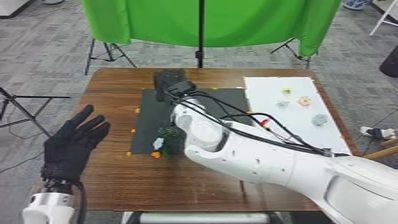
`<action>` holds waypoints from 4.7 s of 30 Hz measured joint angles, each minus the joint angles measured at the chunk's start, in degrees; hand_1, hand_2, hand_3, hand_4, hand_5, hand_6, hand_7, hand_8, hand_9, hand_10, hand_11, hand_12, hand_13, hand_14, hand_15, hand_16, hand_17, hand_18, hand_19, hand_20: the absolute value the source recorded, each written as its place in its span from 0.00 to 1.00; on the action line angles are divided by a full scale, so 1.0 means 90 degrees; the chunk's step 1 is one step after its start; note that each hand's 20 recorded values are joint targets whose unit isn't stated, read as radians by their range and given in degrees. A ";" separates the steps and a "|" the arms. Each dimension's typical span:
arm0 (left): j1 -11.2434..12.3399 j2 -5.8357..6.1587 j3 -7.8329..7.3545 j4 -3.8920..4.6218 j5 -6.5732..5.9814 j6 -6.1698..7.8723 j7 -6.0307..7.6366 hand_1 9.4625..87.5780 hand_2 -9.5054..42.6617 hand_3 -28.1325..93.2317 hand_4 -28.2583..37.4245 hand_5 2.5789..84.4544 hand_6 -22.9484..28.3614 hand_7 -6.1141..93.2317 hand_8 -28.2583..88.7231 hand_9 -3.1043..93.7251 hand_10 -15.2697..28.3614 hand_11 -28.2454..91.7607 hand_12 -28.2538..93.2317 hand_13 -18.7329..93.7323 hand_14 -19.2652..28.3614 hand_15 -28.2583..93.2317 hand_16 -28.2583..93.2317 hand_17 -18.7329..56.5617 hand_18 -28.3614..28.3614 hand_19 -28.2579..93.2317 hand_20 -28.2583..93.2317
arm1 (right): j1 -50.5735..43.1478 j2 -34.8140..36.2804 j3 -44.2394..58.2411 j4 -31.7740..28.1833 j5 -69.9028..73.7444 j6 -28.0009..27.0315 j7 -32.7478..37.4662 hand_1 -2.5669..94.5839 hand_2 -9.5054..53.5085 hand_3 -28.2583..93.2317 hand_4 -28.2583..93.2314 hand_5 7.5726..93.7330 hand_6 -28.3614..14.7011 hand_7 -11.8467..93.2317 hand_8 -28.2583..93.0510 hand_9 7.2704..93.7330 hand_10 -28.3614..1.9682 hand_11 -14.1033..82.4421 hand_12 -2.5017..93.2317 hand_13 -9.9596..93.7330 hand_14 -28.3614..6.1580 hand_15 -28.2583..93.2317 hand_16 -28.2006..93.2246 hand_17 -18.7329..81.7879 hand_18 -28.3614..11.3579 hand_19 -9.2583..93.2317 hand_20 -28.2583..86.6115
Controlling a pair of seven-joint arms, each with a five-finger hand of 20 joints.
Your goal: Arrange flowers
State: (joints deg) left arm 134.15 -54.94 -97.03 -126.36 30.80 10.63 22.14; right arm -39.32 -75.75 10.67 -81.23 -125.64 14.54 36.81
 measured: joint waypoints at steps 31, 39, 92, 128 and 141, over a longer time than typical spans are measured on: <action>-0.1034 0.0216 0.0209 0.0263 -0.0052 -0.0006 -0.0471 0.15 0.30 0.91 0.02 0.43 0.63 0.17 0.16 0.41 0.83 0.42 0.32 0.38 1.00 0.64 0.16 0.12 0.99 0.70 0.28 | -0.0355 -0.0163 0.0571 0.0237 -0.0285 -0.1981 -0.0230 0.42 0.00 0.80 0.00 0.70 0.73 0.25 0.13 0.85 0.61 0.58 0.23 0.76 0.61 0.85 0.39 0.41 0.20 0.90 0.60; -0.0905 0.0149 0.0124 0.0197 -0.0122 0.0039 -0.0379 0.15 0.30 0.91 0.02 0.43 0.63 0.17 0.16 0.40 0.83 0.42 0.32 0.38 1.00 0.64 0.16 0.12 0.99 0.70 0.28 | -0.0272 -0.0023 0.0127 0.0059 -0.0239 -0.1200 0.0168 0.39 0.00 0.80 0.00 0.70 0.70 0.24 0.13 0.85 0.60 0.58 0.23 0.76 0.60 0.85 0.38 0.42 0.18 0.90 0.60; 0.0330 -0.0609 -0.0153 0.0081 -0.0081 0.0029 -0.0017 0.15 0.29 0.91 0.01 0.40 0.60 0.18 0.16 0.40 0.83 0.41 0.32 0.38 1.00 0.64 0.16 0.12 1.00 0.70 0.29 | -0.3825 0.4764 0.4364 -0.2190 0.0771 -0.1218 0.3052 0.39 0.00 0.85 0.00 0.54 0.65 0.23 0.14 0.68 0.41 0.55 0.19 0.68 0.44 0.85 0.34 0.42 0.07 0.90 0.53; 0.0306 -0.0713 -0.0170 0.0078 0.0026 -0.0061 -0.0237 0.15 0.29 0.91 0.01 0.41 0.61 0.18 0.16 0.40 0.83 0.41 0.32 0.38 1.00 0.64 0.16 0.12 0.99 0.70 0.29 | -0.2289 0.3764 0.2160 -0.2761 0.0569 0.0660 0.1299 0.63 0.00 0.81 0.00 0.92 0.68 0.29 0.26 1.00 0.71 0.37 0.38 0.87 0.71 0.75 0.45 0.53 0.25 0.93 0.53; 0.0114 -0.0671 -0.0154 0.0128 0.0103 -0.0139 -0.0489 0.15 0.29 0.91 0.01 0.41 0.61 0.18 0.16 0.40 0.83 0.41 0.32 0.38 1.00 0.64 0.16 0.12 0.99 0.70 0.30 | -0.0894 0.1461 0.0610 -0.1522 0.0764 0.0567 0.0816 0.62 0.00 0.81 0.00 0.89 0.69 0.31 0.25 0.98 0.71 0.41 0.38 0.84 0.69 0.80 0.42 0.51 0.24 0.92 0.55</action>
State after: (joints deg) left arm 135.17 -60.98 -98.41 -125.20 31.73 9.37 17.74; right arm -47.37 -62.60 16.16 -94.93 -118.77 19.64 44.15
